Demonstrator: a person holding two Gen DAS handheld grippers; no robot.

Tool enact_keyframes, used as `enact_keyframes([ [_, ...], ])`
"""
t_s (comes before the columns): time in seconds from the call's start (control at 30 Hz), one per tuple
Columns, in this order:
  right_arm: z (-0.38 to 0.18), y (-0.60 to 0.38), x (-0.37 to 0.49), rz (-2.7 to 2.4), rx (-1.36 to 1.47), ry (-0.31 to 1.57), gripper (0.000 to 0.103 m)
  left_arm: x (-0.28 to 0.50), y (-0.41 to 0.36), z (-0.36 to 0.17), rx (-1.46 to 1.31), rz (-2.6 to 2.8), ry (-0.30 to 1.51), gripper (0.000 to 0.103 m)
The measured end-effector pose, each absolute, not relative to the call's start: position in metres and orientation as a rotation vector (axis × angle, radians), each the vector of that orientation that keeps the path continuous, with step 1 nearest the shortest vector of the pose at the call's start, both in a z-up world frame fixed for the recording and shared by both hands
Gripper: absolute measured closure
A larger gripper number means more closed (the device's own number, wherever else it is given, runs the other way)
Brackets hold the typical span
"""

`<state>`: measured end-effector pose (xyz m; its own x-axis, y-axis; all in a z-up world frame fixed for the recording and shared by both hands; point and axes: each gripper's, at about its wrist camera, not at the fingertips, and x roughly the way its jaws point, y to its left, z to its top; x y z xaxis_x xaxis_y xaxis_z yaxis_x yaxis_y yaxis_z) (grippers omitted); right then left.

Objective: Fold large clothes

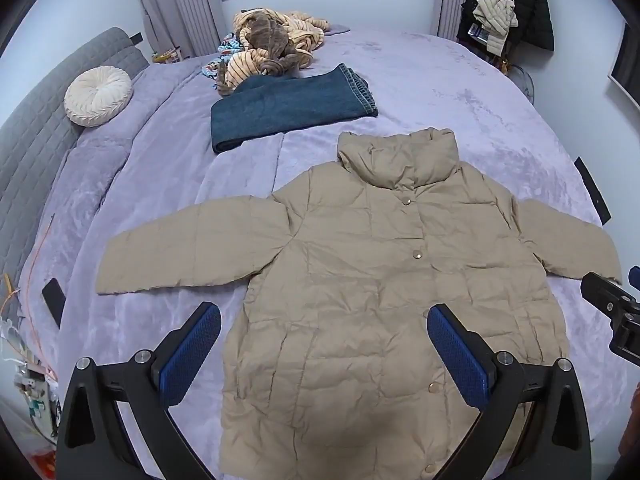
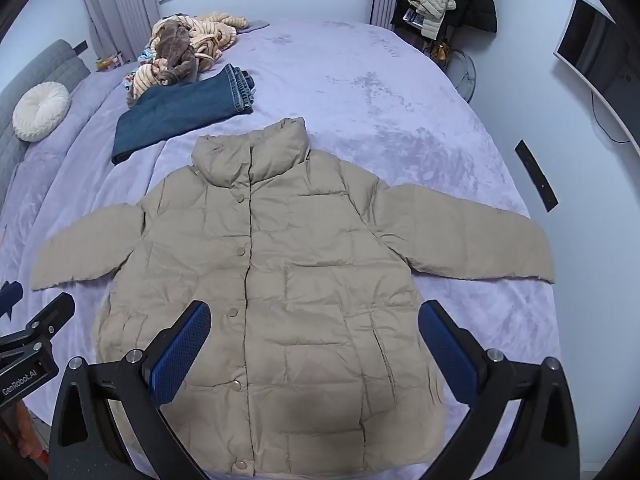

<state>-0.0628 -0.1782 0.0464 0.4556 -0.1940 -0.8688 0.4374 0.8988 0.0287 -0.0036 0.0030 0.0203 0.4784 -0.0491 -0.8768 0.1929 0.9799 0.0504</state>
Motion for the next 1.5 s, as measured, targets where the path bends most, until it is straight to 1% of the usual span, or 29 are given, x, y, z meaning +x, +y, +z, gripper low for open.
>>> enact_keyframes([
  [1.5, 0.0500, -0.1860, -0.0658, -0.411, 0.262, 1.026, 0.000, 0.0047, 0.0065, 0.0250, 0.150, -0.141, 1.061, 0.000],
])
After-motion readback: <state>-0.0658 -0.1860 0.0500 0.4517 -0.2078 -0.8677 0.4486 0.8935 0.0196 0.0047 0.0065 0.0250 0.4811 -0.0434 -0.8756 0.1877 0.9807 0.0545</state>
